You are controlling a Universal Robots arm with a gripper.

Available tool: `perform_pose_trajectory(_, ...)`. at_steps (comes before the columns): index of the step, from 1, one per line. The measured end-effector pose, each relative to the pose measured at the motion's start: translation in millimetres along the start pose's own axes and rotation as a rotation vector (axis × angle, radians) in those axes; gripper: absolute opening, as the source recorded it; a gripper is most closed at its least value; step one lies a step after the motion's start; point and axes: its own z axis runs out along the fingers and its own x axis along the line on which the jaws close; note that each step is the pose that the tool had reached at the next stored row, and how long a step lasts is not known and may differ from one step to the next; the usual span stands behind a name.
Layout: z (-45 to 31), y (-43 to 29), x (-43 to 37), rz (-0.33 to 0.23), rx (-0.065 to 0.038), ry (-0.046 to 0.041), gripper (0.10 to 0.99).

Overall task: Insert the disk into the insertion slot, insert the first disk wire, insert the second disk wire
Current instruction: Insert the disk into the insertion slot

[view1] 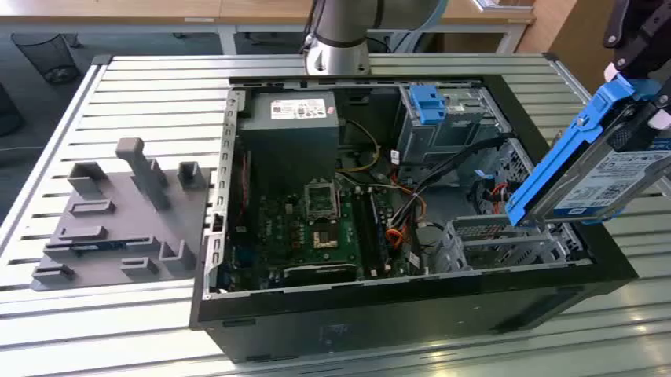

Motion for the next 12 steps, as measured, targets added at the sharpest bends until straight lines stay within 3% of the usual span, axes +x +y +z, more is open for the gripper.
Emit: perform_pose_trajectory(12,0.3,0.1,0.0,0.0,0.0,-0.0001,0.365)
